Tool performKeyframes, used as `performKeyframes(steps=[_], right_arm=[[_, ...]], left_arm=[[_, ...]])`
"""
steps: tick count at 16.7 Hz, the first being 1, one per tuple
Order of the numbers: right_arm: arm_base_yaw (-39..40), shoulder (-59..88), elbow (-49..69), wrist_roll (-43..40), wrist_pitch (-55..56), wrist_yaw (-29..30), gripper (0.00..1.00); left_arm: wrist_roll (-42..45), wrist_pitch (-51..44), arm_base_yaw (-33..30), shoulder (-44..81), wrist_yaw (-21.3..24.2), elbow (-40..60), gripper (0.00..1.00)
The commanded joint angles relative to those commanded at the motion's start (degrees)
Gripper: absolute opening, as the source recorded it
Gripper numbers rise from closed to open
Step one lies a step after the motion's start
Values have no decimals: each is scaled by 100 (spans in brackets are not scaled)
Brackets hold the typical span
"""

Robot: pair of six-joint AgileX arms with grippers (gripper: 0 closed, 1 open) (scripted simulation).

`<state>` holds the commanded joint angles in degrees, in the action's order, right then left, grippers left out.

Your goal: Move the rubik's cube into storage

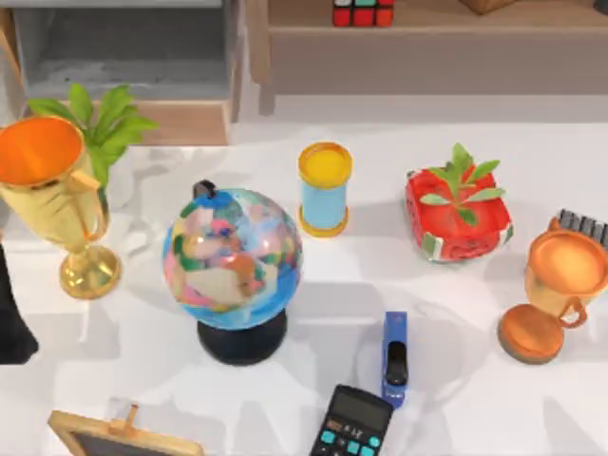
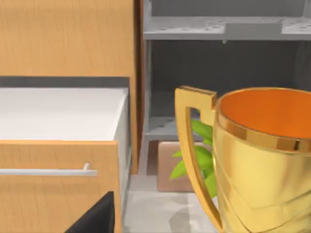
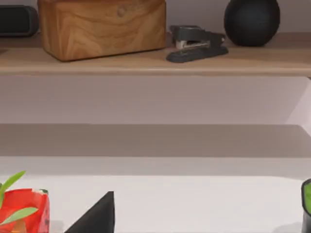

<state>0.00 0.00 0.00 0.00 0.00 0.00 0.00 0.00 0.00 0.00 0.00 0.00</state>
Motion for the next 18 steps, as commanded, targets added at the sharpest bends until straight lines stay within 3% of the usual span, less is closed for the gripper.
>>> performKeyframes(steps=[4,8,12,18], right_arm=[[0,0,0,0,0,0,100],[0,0,0,0,0,0,100],[0,0,0,0,0,0,100],[0,0,0,0,0,0,100]], left_arm=[[-2,160,-86,173,-101,167,100],[-26,1034,-579,1238,-634,1194,100],[-57,2201,-1368,3222,-1417,2953,100],[-6,3639,-2729,7143,-2691,5407,100]])
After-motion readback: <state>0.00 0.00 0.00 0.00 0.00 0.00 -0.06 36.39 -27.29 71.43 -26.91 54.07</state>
